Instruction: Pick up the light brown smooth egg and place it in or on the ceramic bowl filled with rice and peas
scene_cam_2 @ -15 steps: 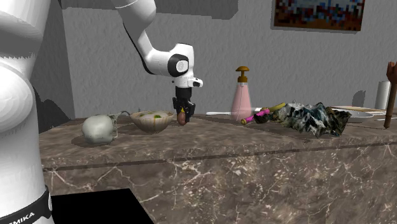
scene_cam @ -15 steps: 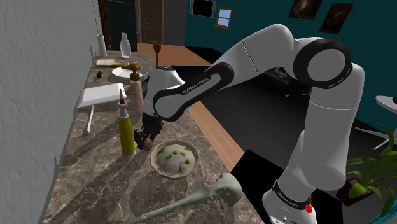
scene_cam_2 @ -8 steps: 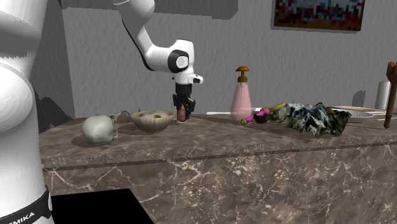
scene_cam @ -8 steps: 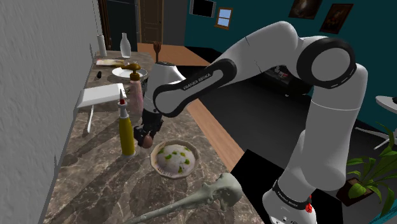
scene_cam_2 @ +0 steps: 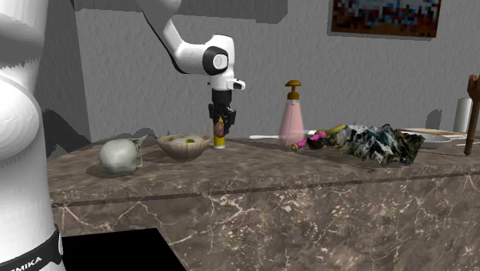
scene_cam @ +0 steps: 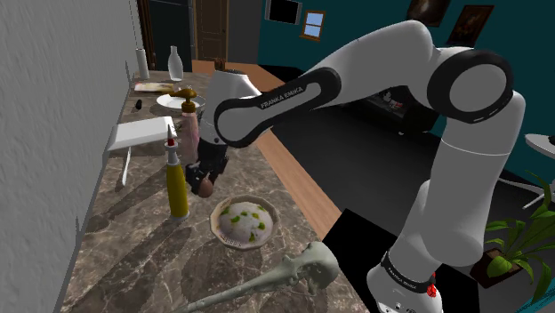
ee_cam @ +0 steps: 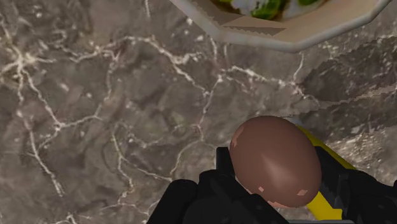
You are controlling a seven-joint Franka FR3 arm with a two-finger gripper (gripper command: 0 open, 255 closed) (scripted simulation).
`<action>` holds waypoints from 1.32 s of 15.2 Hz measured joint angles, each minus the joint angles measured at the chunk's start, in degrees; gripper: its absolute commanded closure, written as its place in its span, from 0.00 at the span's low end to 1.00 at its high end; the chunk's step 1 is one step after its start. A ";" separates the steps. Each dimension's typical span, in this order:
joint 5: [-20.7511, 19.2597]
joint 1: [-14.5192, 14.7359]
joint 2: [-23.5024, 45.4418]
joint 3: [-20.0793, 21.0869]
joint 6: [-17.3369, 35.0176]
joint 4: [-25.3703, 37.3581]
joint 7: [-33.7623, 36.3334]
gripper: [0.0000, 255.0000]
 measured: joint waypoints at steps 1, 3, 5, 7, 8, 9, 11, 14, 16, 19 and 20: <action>0.03 -0.03 -0.47 0.01 -0.78 0.32 0.07 1.00; 0.16 -0.16 -1.32 -0.01 -2.16 0.85 0.03 1.00; 0.13 -0.13 -1.84 0.02 -3.49 1.69 0.29 1.00; 0.13 -0.16 -2.32 0.02 -4.79 2.53 0.43 1.00; 0.15 -0.17 -2.68 0.03 -5.59 2.97 0.53 1.00; 0.18 -0.23 -3.06 0.01 -6.42 3.43 0.54 1.00; 0.20 -0.30 -3.57 -0.02 -7.79 4.30 0.61 1.00; 0.20 -0.33 -4.35 -0.02 -10.02 5.77 0.88 1.00; 0.14 -0.36 -4.60 -0.04 -11.58 7.11 1.06 1.00; 0.12 -0.43 -5.10 -0.07 -13.66 8.68 1.25 1.00; 0.13 -0.44 -5.38 -0.07 -14.42 9.18 1.34 1.00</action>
